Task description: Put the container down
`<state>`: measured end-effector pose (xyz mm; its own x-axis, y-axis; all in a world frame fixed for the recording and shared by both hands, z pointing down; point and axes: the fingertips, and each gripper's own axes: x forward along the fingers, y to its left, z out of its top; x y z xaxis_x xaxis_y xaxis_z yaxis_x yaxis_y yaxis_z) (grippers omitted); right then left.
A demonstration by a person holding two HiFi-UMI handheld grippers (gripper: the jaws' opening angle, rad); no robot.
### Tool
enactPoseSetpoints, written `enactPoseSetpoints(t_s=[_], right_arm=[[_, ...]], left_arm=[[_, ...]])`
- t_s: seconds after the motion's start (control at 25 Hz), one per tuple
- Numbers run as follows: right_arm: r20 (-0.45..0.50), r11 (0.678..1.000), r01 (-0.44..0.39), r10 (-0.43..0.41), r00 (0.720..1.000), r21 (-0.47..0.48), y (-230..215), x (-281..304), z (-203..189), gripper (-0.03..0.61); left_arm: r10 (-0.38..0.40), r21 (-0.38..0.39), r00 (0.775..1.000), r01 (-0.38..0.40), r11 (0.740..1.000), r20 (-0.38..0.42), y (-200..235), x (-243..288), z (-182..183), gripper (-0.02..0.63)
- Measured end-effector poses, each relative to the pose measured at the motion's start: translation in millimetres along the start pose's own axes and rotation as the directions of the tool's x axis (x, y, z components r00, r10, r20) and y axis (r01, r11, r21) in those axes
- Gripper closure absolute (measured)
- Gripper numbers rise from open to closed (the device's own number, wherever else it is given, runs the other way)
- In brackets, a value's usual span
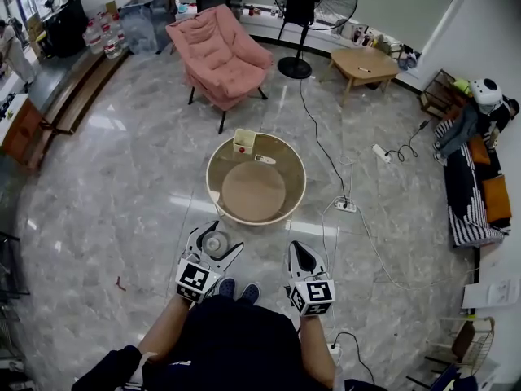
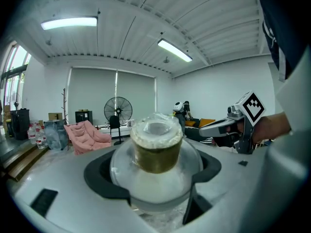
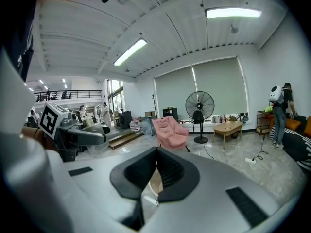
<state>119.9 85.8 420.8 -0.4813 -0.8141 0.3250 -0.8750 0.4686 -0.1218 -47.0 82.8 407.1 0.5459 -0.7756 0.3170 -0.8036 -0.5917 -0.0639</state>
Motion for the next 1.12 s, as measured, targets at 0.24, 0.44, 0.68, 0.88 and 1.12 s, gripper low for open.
enactPoseSetpoints(t_s=[0.24,0.44,0.68,0.88,1.12], right_arm=[[-0.01,1.0,-0.014,0.014,1.0,0.008,-11,-7,-15,0.551],[-0.026,0.999,-0.034,0.035,0.999,0.036,-15,-7,-20,0.551],[-0.043,0.997,-0.075,0.076,0.996,0.014,-8,7,-24,0.551],[-0.051,0.998,-0.059,0.06,0.997,0.031,-15,33,-22,0.551],[-0.053,0.999,-0.027,0.029,0.998,0.025,-33,75,-3,0.551]], left_arm=[[0.033,-0.043,0.999,-0.032,0.999,0.019,-9,-3,-4,0.278],[0.067,-0.068,0.998,-0.067,0.995,-0.004,-10,-6,-5,0.278],[0.085,-0.077,0.996,-0.086,0.993,-0.007,3,-2,-12,0.278],[0.086,-0.099,0.996,-0.086,0.991,-0.006,29,19,-23,0.278],[0.058,-0.078,0.998,-0.057,0.995,0.006,66,58,-12,0.278]])
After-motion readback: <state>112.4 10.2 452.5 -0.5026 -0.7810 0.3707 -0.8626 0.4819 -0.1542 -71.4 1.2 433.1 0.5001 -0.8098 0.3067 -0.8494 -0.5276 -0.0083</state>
